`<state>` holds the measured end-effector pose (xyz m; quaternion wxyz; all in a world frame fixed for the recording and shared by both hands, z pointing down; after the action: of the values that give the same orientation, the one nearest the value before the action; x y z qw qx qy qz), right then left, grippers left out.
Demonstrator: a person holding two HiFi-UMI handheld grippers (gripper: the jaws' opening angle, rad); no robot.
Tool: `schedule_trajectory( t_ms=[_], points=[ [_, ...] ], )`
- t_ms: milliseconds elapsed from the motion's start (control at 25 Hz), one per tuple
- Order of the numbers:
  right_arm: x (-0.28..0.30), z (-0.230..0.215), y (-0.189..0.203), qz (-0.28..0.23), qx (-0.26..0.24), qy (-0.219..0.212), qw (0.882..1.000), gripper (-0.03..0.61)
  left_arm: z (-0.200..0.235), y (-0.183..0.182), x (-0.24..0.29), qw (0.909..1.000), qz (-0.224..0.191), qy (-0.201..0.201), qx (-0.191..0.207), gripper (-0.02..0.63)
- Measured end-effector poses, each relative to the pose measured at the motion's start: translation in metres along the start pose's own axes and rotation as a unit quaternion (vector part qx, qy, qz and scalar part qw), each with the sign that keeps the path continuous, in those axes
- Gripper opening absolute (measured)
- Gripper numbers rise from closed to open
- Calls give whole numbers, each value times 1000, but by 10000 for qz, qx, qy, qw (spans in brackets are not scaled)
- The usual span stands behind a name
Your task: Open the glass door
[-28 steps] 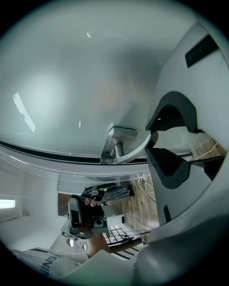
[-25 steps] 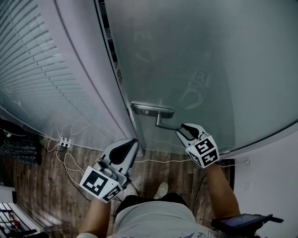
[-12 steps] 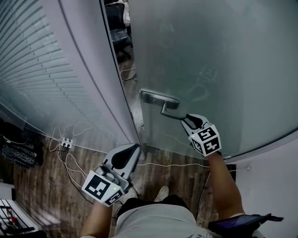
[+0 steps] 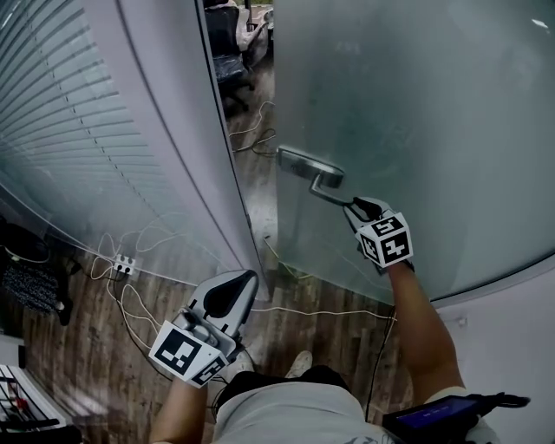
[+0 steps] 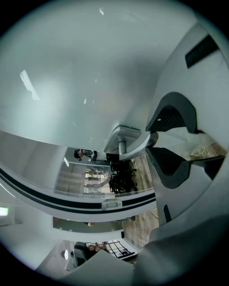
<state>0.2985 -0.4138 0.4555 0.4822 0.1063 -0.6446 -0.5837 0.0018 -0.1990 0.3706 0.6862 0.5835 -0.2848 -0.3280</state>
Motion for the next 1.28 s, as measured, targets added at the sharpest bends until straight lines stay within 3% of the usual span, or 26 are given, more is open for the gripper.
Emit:
schedule_trajectory(
  t_ms=[600,880,1000,1120,1280],
  points=[
    [37,-55,-15,-62,394,508,9979,107,4,-3,-7,9997,25,-222,35,0],
    [42,-59,-36,-152,576,792,9951,91,19,-17,-24,9996,75,-274,-41,0],
    [30,-61,-31,-171,693,1128,9911,83,17,-18,-30,9995,50,-302,-42,0],
    [-1,-52,-16,-507,957,1436,9837,83,15,-13,-29,9997,55,-243,-32,0],
    [-64,15,2,-1164,916,1290,9805,83,19,-2,-37,10000,16,-31,-19,0]
  ],
)
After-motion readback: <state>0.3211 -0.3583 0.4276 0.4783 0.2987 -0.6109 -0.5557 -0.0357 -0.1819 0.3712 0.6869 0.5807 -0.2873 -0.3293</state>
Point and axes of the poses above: the fingertips, and each gripper's own axes: x forward along the fingers, z to its left, y out of its underside, the point moved 9 cm from there along -x, backward along the fingers, and after that the axes turned 2 degrees about -y, right-handed, at the moved point
